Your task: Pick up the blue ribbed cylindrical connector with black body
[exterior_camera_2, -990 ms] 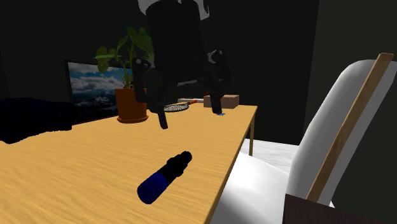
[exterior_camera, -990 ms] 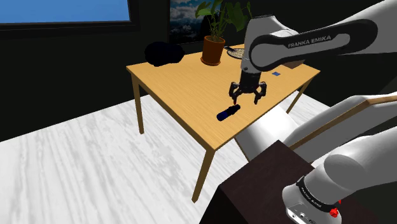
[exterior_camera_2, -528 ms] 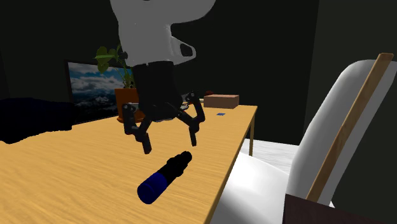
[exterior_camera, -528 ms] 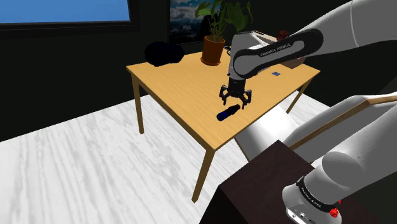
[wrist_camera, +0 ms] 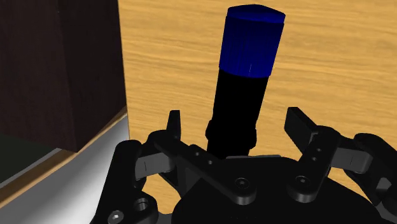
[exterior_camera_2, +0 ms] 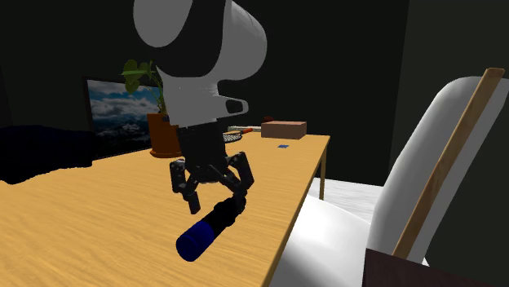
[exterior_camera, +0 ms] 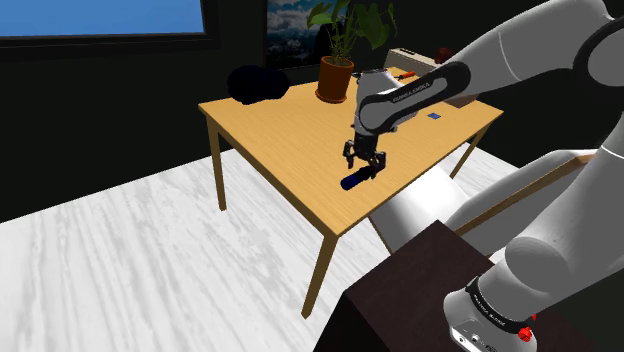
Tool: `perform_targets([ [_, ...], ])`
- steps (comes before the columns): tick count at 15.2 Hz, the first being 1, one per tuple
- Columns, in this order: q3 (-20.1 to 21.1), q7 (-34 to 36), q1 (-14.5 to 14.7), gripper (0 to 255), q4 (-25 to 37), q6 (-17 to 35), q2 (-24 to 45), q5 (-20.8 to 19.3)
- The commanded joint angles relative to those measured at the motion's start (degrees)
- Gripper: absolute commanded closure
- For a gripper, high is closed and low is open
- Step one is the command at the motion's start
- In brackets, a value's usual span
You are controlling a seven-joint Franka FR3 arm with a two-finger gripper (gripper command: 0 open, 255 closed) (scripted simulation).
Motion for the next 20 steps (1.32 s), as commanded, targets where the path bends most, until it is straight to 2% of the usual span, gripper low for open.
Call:
perform_targets([
  [1,-0.2,0.7,0.1,0,-0.2,1.4,1.3,-0.6],
  [5,-0.4,1.2,0.2,0,-0.5,3.2,2.8,-1.3],
  [6,-0.4,1.2,0.2,255,-0.5,3.1,2.7,-1.3],
  [15,-0.4,1.2,0.2,255,-0.5,3.2,2.8,-1.3],
  [20,0.0,0.1,0.0,255,0.2,-0.2,0.0,0.1],
])
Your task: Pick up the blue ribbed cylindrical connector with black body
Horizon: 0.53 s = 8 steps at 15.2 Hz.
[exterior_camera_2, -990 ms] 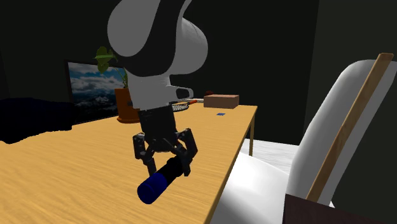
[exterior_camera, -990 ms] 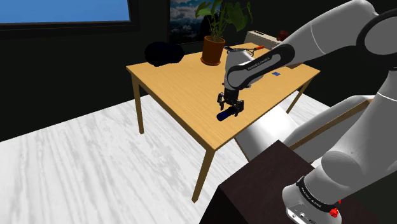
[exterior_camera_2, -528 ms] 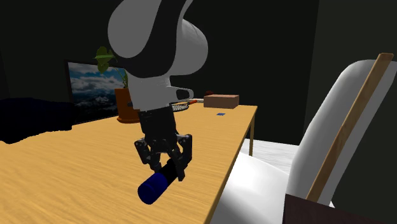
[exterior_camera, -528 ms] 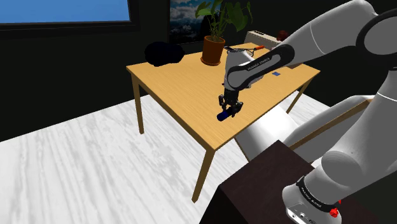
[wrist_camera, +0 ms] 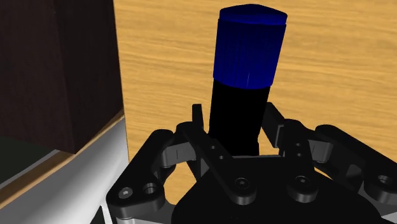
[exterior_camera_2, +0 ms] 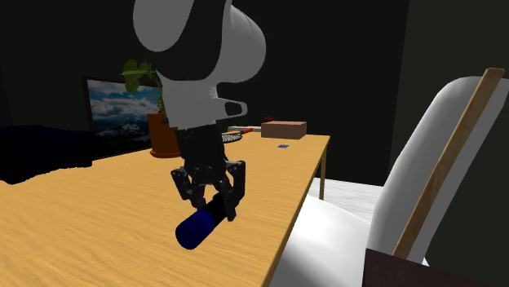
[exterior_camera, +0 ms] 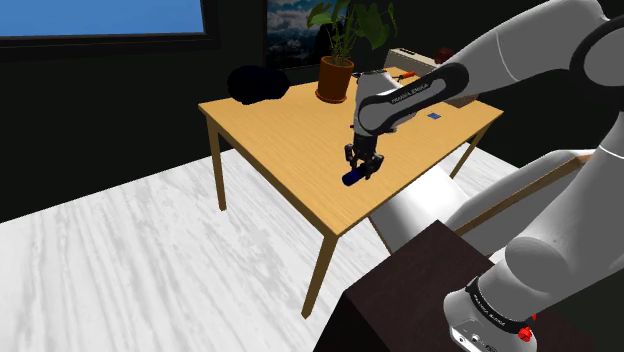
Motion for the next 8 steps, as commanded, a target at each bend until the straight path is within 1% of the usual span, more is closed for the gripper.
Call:
perform_targets([
  [1,0.1,-0.5,-0.1,255,0.1,-1.3,-1.2,0.5],
  [8,0.4,-1.8,-0.3,255,1.8,-6.2,-4.8,2.1],
])
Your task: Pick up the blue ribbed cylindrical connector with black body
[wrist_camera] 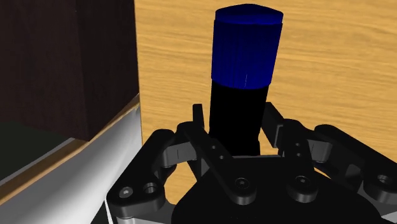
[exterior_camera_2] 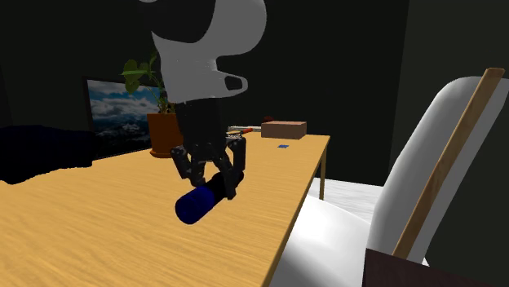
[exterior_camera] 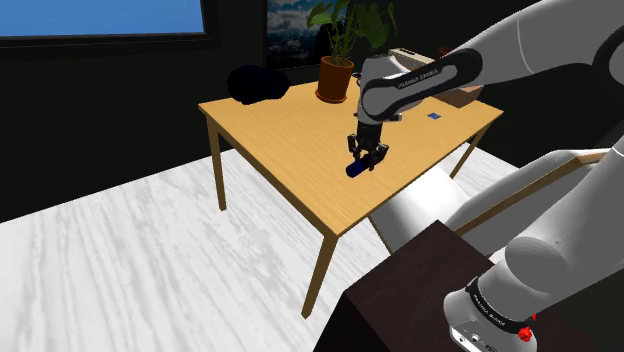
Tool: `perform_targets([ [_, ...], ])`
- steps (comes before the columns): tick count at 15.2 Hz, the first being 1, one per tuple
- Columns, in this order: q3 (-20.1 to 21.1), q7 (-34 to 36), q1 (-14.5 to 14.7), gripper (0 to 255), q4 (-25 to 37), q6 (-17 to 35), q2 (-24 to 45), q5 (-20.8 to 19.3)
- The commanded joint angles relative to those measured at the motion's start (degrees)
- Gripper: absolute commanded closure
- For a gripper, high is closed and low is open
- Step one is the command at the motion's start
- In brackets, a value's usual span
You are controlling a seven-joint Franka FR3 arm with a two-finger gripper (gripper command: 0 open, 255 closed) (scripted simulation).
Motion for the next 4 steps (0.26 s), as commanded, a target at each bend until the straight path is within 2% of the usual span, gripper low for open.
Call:
perform_targets([
  [1,0.0,-0.4,-0.1,255,0.7,-1.5,-0.9,0.4],
  [4,0.1,-0.6,-0.1,255,1.0,-2.4,-1.5,0.6],
])
